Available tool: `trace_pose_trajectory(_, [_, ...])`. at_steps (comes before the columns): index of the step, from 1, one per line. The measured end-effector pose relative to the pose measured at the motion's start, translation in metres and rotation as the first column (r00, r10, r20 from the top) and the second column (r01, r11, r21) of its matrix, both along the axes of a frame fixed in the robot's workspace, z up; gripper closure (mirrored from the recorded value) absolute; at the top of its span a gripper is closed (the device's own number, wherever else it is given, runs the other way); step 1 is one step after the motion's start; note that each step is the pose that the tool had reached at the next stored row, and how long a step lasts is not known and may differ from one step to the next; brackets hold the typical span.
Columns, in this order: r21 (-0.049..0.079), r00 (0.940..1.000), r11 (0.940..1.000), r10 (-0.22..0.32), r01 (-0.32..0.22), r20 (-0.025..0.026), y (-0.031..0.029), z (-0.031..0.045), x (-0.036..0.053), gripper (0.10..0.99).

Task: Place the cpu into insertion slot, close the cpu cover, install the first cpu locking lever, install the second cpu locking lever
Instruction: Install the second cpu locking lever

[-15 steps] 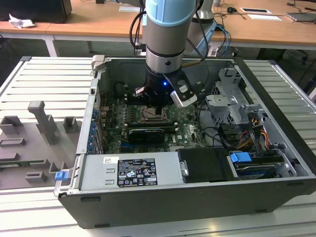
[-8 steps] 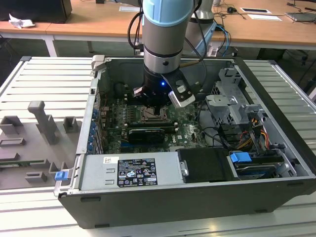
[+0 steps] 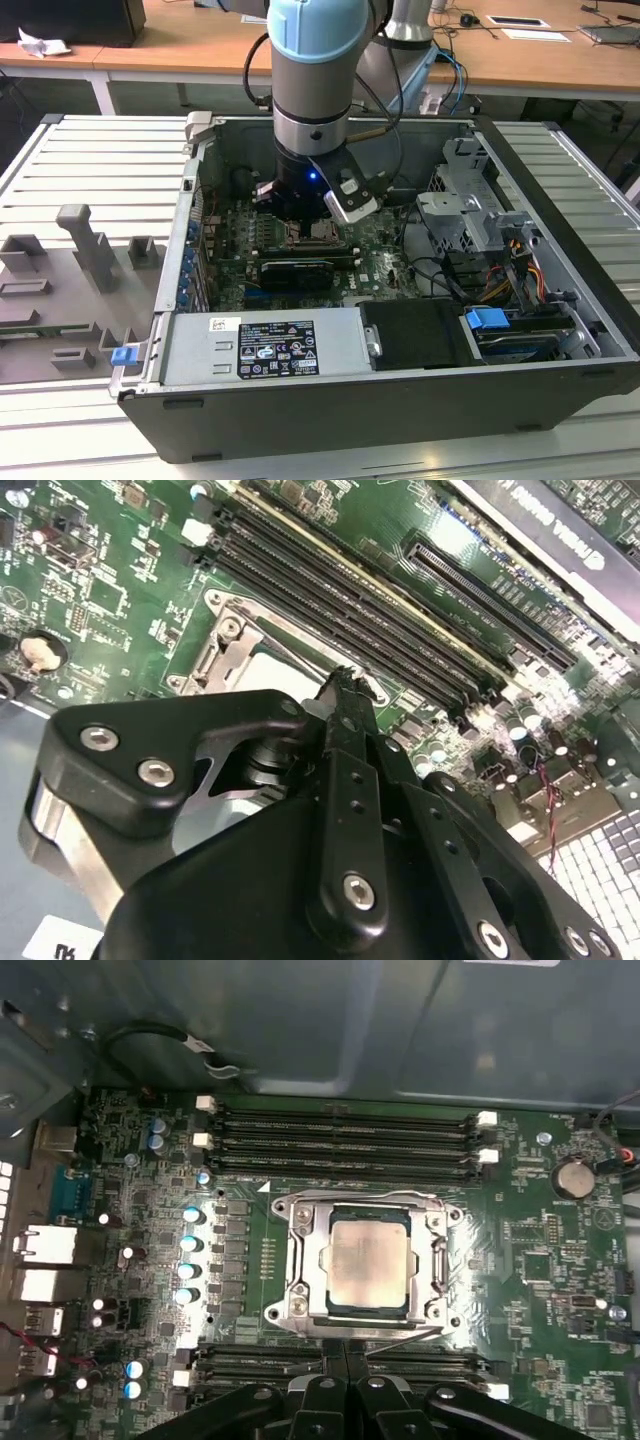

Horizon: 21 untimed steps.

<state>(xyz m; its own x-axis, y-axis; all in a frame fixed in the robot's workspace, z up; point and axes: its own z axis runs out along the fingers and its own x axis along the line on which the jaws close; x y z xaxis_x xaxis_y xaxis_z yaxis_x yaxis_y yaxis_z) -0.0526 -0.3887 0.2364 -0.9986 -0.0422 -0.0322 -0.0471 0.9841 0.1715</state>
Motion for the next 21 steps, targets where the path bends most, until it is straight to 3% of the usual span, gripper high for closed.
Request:
trace_pose_trajectory(12, [0.011, 1.0, 0.9999, 0.0, 0.0, 0.0, -0.0001, -0.0133, -0.0048, 0.98])
trace_pose_trajectory(15, [0.025, 1.0, 0.9997, 0.0, 0.0, 0.0, -0.0011, -0.0163, -0.0104, 0.98])
trace_pose_trajectory(20, [0.031, 1.0, 0.9995, 0.0, 0.0, 0.0, -0.0079, -0.0176, -0.0144, 0.98])
trace_pose_trajectory(21, [0.044, 1.0, 0.999, 0.0, 0.0, 0.0, -0.0098, -0.0183, -0.015, 0.98])
